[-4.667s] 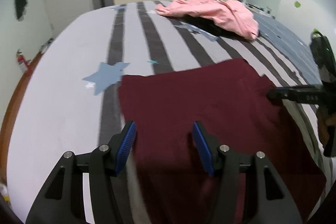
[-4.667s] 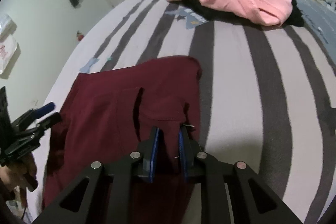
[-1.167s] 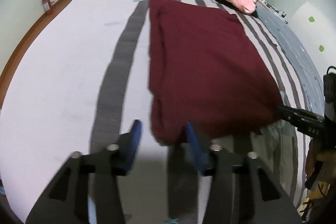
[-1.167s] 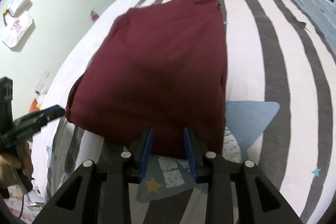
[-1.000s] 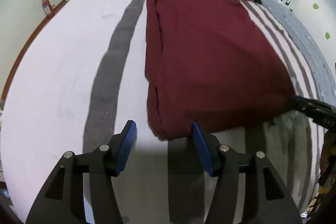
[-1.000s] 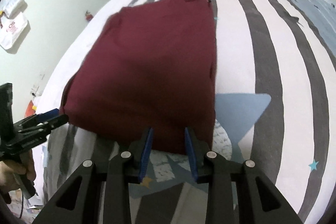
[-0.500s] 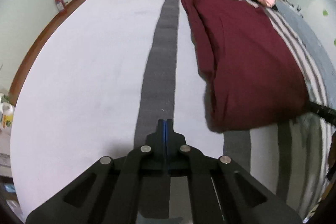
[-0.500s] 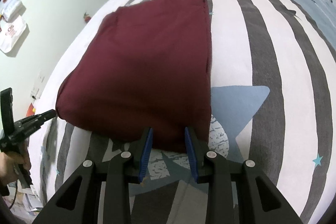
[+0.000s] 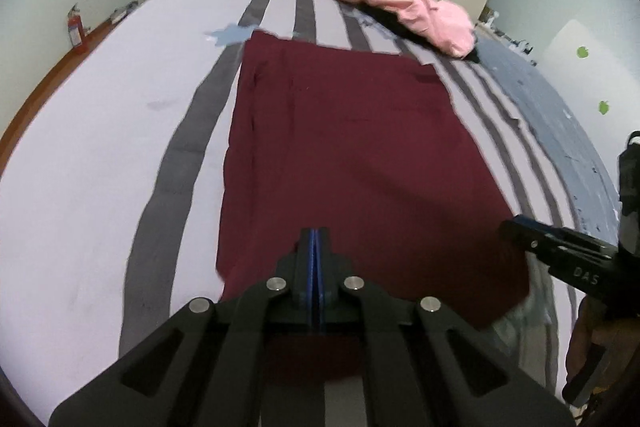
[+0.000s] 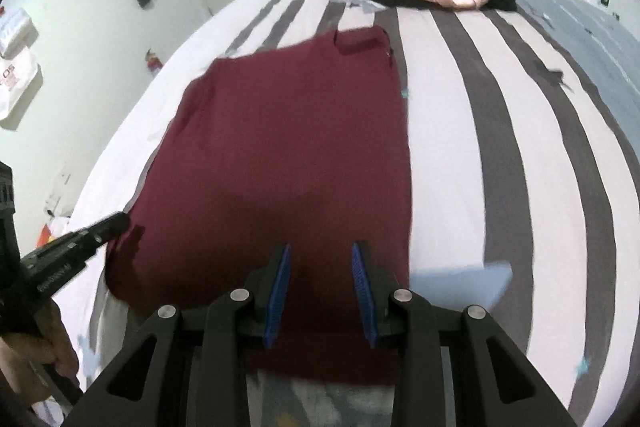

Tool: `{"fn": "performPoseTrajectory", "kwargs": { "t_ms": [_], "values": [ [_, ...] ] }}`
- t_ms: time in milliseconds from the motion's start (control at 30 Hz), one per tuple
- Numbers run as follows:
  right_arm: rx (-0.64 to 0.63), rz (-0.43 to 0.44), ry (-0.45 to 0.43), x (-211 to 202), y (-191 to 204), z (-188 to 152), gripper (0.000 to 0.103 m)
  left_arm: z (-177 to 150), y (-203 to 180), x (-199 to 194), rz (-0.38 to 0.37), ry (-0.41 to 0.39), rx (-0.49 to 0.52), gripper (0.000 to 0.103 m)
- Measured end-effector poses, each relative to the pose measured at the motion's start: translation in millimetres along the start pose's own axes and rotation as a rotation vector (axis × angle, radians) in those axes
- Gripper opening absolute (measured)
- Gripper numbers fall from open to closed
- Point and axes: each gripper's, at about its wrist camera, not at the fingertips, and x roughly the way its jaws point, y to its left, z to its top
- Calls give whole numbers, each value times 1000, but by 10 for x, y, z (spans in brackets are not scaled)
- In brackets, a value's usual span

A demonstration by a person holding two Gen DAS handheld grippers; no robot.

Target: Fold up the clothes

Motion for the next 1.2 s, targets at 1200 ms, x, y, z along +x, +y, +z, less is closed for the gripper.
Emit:
{"fn": "performPoseTrajectory", "kwargs": {
  "t_ms": [1200],
  "values": [
    [-14, -2, -44, 790, -232, 947, 24, 1097, 67, 939, 10, -73, 44, 5]
  ]
}}
